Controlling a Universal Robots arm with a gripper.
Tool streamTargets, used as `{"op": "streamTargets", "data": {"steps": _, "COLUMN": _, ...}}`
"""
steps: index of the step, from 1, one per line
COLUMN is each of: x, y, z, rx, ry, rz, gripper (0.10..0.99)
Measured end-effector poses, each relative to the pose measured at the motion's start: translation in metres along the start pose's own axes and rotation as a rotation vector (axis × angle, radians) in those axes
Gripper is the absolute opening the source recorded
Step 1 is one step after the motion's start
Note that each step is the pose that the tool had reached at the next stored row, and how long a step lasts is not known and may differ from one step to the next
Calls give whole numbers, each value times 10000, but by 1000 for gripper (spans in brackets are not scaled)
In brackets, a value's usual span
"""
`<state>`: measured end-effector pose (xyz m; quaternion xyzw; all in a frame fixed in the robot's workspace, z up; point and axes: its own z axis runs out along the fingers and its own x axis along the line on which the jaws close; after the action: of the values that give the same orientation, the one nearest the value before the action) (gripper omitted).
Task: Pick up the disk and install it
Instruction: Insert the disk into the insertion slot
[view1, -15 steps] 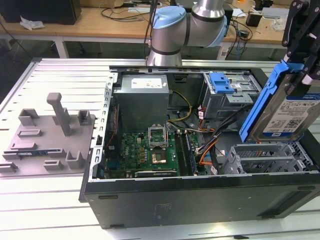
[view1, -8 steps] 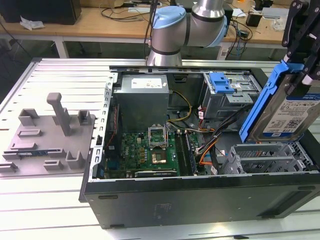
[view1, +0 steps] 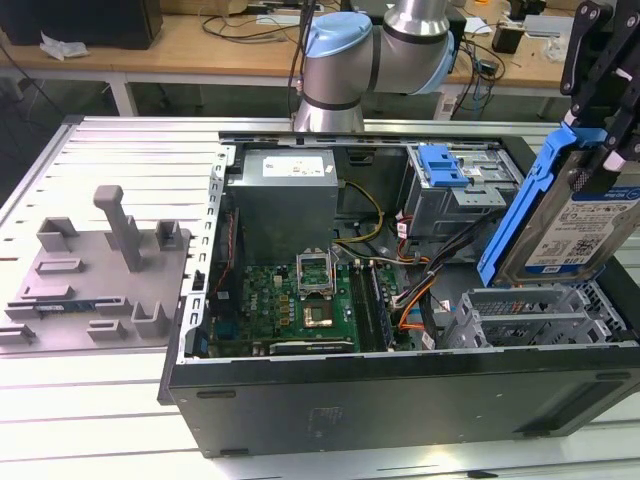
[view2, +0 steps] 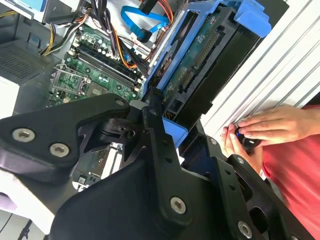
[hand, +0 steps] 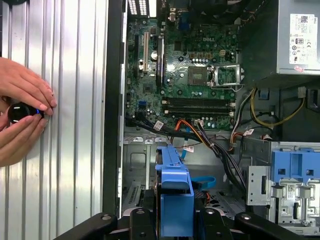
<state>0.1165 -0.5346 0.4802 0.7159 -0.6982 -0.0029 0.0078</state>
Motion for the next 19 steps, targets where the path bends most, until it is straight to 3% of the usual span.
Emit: {"op": "streamTargets", "data": {"steps": 19, "x": 33, "y": 1, "z": 25, "rx": 0, "ry": 2, "rz": 4, "gripper": 365}}
